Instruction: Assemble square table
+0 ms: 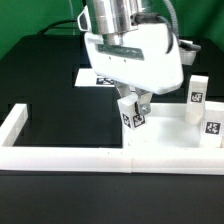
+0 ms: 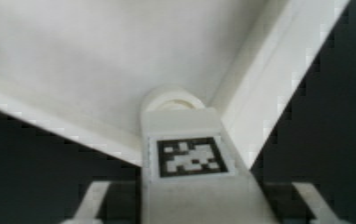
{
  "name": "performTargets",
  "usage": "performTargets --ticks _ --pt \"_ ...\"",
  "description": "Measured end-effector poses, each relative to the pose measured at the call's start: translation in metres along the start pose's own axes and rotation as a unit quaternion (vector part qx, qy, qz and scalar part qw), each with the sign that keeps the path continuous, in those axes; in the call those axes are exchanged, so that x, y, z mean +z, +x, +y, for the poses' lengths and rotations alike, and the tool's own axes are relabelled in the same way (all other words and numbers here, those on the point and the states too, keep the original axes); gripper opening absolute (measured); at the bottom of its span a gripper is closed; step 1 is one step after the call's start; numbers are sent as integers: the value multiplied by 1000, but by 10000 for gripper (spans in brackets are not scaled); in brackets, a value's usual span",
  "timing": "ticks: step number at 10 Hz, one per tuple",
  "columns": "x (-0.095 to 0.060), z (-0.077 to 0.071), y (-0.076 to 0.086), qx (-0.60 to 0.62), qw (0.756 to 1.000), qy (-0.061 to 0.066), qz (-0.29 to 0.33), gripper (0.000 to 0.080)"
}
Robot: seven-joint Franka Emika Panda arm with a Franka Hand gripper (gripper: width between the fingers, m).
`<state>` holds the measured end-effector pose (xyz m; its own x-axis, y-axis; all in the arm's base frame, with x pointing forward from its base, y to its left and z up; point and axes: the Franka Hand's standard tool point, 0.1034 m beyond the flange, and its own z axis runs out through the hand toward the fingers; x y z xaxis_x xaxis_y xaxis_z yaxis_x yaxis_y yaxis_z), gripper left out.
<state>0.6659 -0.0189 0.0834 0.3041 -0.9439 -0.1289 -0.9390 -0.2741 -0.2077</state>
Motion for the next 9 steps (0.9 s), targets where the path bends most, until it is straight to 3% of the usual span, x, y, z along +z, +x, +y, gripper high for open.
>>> performTargets --ticks 3,4,5,6,7,9 --pt "2 0 -3 -51 999 -3 3 325" --pt "5 -4 -10 -142 990 -8 15 518" --pt "9 -6 -16 -286 958 -19 24 613" --pt "9 -5 -20 -340 940 -23 21 639" --pt "5 -6 -25 -347 937 -17 30 639" --pt "6 -5 -24 -440 897 -23 27 648"
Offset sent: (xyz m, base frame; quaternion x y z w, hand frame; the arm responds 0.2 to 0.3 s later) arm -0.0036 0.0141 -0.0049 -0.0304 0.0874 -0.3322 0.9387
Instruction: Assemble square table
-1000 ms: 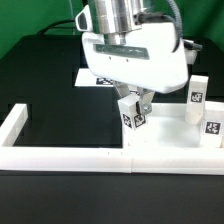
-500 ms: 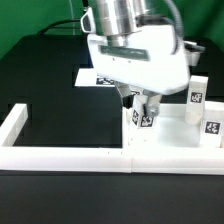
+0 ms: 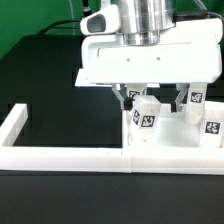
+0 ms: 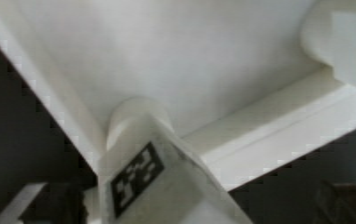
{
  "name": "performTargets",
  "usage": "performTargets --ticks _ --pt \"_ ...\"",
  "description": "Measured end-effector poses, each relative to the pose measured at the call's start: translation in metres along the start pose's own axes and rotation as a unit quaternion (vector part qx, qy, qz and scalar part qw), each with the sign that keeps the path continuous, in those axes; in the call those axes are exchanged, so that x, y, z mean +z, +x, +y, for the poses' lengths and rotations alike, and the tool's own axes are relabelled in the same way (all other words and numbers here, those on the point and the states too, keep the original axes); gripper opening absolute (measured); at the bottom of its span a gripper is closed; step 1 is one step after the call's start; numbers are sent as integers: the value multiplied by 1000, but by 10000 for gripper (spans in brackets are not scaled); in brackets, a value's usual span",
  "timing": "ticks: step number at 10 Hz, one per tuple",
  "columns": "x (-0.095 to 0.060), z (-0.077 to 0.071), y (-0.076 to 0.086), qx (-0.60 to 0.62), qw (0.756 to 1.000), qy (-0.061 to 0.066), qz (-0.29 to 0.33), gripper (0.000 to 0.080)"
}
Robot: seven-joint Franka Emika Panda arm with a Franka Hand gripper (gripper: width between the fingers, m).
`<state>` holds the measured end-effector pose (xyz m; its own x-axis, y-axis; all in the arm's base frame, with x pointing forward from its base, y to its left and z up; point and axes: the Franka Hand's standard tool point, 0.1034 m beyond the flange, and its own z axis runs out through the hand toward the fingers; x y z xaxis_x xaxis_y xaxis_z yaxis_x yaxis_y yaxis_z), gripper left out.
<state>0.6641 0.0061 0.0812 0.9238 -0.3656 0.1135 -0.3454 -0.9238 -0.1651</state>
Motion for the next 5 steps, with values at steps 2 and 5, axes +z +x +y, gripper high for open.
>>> performTargets --ticks 2,5 --pt "-1 -3 2 -208 978 -29 -11 648" --pt "-1 3 5 -212 977 -29 -14 648"
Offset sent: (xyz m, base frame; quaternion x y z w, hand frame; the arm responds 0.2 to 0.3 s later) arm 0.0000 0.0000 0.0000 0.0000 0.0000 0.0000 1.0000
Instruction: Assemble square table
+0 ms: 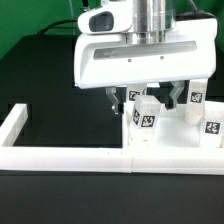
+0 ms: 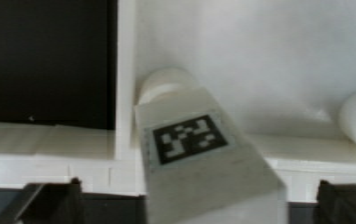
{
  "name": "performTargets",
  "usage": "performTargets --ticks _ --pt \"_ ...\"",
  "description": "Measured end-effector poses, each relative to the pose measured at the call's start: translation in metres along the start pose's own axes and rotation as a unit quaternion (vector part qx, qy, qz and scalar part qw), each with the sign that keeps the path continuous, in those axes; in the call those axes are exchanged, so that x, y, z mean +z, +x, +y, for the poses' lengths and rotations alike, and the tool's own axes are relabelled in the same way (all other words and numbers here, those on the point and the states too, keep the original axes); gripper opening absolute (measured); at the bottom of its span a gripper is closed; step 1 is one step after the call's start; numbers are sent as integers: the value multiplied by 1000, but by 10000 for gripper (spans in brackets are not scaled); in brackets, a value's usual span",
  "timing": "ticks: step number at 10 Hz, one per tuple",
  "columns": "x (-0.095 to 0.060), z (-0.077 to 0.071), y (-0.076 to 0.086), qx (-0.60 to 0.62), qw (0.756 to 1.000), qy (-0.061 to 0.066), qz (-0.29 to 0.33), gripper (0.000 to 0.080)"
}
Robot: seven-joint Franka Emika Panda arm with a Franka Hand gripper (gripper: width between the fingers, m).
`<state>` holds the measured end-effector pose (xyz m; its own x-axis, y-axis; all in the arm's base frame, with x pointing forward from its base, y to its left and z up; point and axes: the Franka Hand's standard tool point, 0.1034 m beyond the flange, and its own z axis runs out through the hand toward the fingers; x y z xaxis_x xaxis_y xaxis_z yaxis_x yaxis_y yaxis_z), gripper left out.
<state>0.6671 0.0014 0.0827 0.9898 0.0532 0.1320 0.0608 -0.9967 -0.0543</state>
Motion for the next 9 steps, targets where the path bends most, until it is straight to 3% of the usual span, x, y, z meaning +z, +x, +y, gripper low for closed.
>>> performTargets --ticks 2,3,6,8,9 --pt "0 0 0 45 999 1 0 387" --pt "0 1 0 83 997 0 0 307" --pt "1 4 -1 177 984 1 1 307" --pt "2 10 -2 398 917 26 -3 304" --pt "3 10 -4 475 878 47 -23 301"
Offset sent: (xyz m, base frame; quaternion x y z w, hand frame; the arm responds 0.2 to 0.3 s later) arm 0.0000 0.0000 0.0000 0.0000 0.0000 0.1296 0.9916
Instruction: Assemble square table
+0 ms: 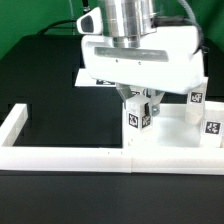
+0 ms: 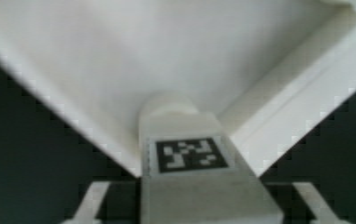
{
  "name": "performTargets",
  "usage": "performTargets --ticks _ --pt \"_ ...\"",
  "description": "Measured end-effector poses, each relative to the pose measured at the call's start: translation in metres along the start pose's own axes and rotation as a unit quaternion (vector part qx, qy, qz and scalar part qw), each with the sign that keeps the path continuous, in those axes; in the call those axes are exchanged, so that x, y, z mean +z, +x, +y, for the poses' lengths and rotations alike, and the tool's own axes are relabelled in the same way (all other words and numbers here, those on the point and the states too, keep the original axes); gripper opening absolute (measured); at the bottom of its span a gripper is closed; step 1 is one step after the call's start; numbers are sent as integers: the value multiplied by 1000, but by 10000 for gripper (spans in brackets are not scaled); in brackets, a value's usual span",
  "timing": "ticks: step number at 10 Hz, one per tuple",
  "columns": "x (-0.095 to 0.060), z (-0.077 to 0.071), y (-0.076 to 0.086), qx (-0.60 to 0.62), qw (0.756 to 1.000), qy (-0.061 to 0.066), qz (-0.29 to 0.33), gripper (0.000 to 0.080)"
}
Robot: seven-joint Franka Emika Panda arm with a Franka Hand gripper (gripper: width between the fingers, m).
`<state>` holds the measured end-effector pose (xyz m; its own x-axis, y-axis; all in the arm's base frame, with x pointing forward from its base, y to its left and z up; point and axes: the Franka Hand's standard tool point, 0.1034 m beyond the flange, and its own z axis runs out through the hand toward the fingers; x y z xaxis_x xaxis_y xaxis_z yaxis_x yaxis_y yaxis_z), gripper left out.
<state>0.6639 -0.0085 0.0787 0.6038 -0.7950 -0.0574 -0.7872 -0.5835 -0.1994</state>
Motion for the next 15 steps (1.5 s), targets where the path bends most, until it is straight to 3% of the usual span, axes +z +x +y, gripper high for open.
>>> performTargets --ticks 1,4,5,6,7,8,11,12,14,15 --pt "-1 1 2 55 998 13 -19 301" --pt "1 -1 -2 167 986 11 -23 301" --pt "1 -2 -3 179 984 11 -23 370" --pt "1 -2 -3 154 988 12 -23 544" --pt "1 -2 -2 61 998 17 -12 544" --pt "2 0 -5 -33 999 8 -19 634" --pt "2 2 -4 -151 988 5 -23 647" --pt "1 5 -2 -241 970 -1 -21 649" --pt "-1 5 2 -410 912 -21 -13 649" --pt "-1 3 1 -469 883 -24 -13 649"
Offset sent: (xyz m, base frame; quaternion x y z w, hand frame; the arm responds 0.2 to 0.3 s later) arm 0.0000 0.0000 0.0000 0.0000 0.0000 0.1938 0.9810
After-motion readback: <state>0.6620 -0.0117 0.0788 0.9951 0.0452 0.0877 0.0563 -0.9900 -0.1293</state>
